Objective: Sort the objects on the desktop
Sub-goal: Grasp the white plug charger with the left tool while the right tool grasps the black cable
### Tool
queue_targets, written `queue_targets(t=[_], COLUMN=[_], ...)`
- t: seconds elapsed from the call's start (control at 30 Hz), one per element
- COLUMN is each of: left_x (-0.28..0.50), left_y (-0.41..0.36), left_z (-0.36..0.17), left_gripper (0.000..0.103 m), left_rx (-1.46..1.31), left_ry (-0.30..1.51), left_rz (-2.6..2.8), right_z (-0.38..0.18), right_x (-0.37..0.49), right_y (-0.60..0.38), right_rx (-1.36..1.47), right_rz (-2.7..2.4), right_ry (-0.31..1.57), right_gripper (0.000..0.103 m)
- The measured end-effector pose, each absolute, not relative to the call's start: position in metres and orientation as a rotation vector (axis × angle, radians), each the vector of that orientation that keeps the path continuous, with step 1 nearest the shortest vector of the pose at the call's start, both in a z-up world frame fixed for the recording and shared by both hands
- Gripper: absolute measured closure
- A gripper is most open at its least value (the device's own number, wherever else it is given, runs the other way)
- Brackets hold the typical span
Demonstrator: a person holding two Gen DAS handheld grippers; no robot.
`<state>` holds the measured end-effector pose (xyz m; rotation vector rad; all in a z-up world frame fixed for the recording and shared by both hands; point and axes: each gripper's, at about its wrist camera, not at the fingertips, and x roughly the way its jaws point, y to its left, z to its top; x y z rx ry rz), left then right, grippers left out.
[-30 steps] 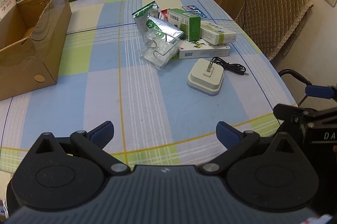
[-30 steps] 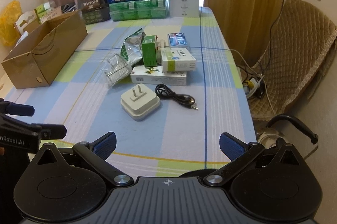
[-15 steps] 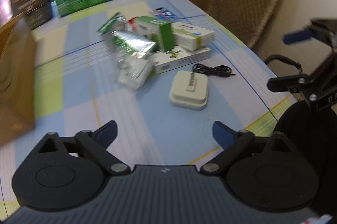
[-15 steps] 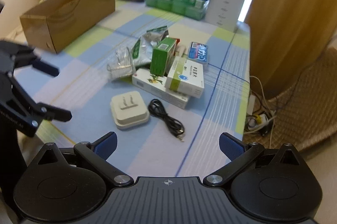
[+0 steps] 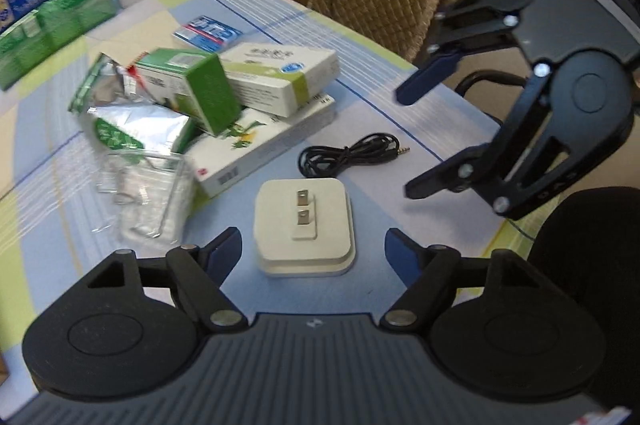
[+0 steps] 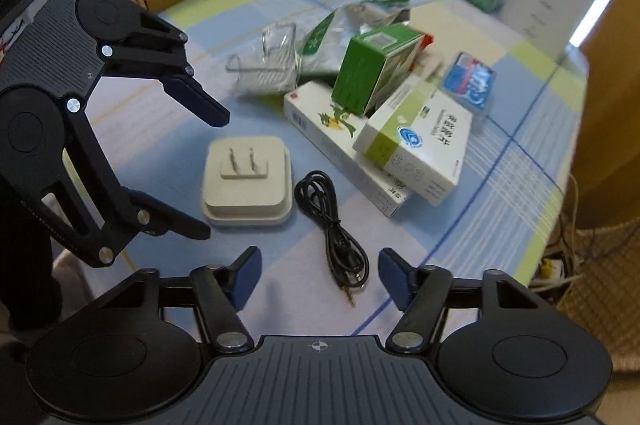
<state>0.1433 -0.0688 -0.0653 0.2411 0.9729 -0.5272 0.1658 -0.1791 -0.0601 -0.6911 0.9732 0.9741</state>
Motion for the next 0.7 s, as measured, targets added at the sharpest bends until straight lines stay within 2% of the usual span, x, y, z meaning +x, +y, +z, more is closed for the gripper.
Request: queue_targets(t=[0.27, 0.43, 0.57, 0.7], left_x=[0.157, 0.168, 0.172, 0.165], left_y=[-0.076, -0.074, -0.075, -0.075], left_z=[-0.086, -0.089, -0.090, -0.088], left_gripper=[0.042, 0.043, 0.043, 0.043], left_rx=[0.318, 0.315, 0.330, 0.336], left_ry=[0.977, 0.977, 0.967, 0.959], left_rz=[-0.555, -0.575, -0.584, -0.578], right_z=[-0.079, -0.083, -0.083, -0.083], right_x=[0.188, 0.197, 0.193, 0.187], right_y=[-0.168, -0.163, -0.161, -0.160], right_rx=[-0.715, -0.692, -0.695, -0.692], right_rz=[1.034, 1.067, 1.084, 1.056], right_ry=[0.996, 0.987, 0.978, 0.975], right_gripper=[0.065, 0.070, 0.089, 0.090])
